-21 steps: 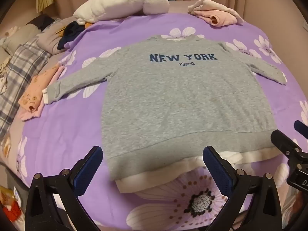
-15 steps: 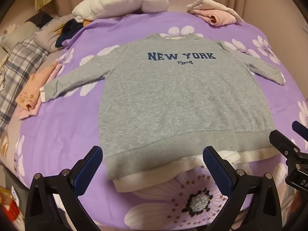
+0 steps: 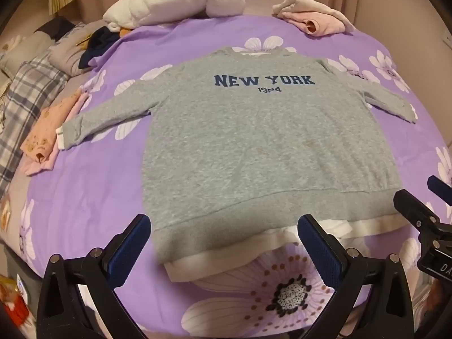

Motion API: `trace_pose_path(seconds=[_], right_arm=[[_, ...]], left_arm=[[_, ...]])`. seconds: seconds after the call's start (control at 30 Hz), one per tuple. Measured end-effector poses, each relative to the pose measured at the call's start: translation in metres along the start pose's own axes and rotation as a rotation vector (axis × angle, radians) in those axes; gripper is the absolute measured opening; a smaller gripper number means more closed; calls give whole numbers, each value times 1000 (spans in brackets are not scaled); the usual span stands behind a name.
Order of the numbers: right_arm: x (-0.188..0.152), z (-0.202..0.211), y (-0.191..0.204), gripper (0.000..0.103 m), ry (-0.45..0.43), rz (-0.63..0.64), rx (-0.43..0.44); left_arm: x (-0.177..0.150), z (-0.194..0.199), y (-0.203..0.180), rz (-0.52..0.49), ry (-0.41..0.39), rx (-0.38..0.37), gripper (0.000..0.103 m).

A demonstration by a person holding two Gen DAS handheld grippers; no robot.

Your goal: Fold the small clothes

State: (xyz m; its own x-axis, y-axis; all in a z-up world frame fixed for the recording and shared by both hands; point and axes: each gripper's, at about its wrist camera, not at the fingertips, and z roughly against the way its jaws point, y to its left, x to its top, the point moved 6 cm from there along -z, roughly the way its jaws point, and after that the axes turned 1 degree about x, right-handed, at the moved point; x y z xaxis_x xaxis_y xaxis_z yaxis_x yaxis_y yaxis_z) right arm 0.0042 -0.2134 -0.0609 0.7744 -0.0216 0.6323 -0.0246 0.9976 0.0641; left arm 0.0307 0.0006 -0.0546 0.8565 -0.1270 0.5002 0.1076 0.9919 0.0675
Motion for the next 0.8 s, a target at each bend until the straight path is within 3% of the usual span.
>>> trace_pose_path(seconds=[0.8], right_arm=[[-1, -2, 3, 103, 6, 1, -2]], left_arm=[[0, -2, -3, -16, 3, -5, 103]])
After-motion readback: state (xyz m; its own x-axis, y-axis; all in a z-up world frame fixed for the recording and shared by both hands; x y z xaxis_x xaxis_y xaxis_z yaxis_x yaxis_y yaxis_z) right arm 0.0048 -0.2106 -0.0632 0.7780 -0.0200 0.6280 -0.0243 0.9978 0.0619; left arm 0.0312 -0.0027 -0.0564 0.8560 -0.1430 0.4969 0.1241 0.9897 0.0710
